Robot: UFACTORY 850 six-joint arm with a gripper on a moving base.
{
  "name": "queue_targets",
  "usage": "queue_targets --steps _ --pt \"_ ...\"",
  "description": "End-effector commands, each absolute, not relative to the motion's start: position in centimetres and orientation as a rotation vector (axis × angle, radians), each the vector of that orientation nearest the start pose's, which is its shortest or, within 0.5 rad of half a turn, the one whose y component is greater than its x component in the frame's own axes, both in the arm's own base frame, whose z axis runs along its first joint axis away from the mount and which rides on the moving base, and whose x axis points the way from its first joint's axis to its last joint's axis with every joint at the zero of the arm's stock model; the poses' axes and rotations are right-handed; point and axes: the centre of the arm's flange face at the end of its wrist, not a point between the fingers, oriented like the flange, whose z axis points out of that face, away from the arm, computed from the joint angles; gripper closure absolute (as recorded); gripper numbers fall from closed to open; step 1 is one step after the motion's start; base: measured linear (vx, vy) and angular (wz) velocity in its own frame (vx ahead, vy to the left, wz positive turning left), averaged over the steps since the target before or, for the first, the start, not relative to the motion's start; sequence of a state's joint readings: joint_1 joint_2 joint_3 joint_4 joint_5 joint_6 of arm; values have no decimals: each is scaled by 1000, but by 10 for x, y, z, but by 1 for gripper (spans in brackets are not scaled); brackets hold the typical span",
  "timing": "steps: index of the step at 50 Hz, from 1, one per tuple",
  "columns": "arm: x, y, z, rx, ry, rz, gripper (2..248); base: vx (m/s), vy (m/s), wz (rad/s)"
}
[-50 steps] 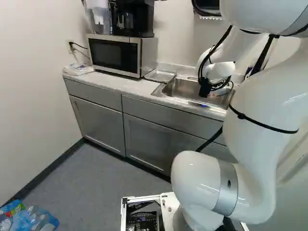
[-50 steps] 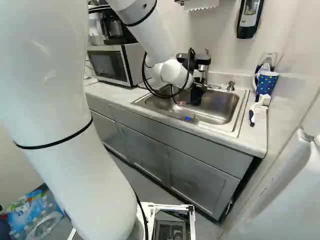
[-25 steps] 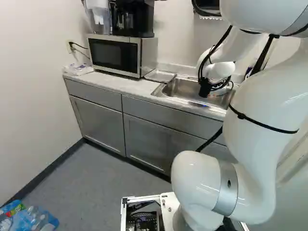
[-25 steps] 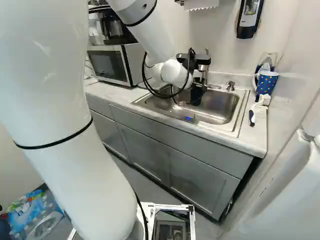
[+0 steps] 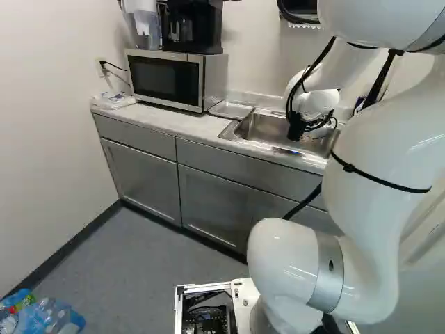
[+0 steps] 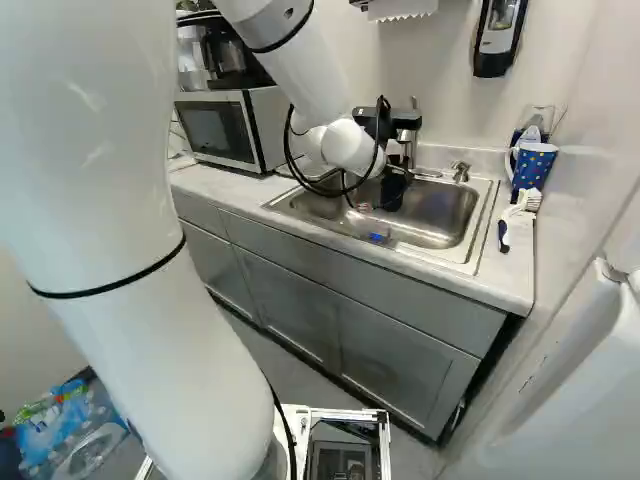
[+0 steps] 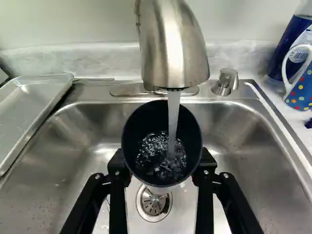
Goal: Rinse the cup and place it in the tray
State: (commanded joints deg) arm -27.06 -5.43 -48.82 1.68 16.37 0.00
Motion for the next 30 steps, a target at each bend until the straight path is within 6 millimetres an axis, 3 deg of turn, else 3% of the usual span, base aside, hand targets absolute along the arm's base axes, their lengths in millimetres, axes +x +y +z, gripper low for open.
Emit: queue_targets --steps 30 --pt "459 -236 500 -2846 735 -1645 124 0 0 0"
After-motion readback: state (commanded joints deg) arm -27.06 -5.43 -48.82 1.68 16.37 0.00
